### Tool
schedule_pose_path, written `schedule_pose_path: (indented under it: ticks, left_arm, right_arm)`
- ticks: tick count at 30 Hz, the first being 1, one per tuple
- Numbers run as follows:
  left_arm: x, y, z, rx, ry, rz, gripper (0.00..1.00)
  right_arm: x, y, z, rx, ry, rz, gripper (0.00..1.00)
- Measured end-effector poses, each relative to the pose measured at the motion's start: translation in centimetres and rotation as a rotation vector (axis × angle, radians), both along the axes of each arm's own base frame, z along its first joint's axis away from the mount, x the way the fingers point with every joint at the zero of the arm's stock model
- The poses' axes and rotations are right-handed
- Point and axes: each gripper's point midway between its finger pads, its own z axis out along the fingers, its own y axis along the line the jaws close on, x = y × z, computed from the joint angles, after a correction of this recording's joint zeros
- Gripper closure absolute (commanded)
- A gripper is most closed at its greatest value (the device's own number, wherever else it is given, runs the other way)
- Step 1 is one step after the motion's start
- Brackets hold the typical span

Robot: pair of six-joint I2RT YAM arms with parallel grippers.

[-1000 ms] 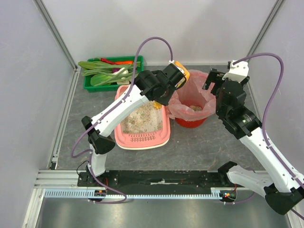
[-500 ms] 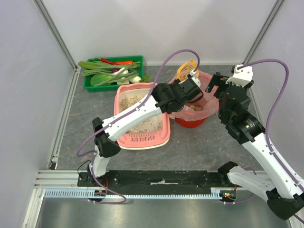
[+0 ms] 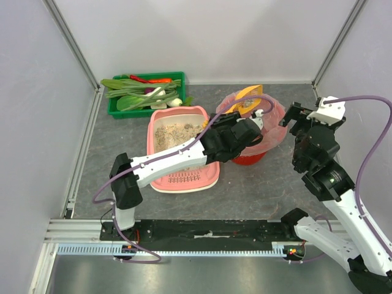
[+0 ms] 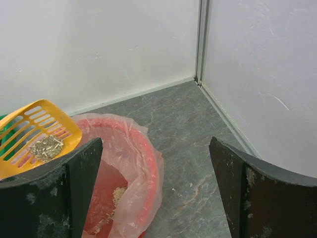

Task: Clean the litter box

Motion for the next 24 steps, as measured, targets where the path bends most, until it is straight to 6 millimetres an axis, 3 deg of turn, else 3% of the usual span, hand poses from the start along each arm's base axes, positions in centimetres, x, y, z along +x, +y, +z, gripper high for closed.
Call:
schedule_pose_path:
  ticks: [10, 24]
  left_arm:
    - [1.0, -0.8, 4.6, 0.069, -0.235, -0.068, 0.98]
    - [0.4, -0.3, 6.1, 0.203, -0.367, -0.122, 0.98]
  right_arm:
    - [-1.5, -1.3, 0.0, -0.003, -0.019, -0.030, 0.02]
    - [-2.1, -1.9, 0.1, 0.005, -0.029, -0.049, 0.02]
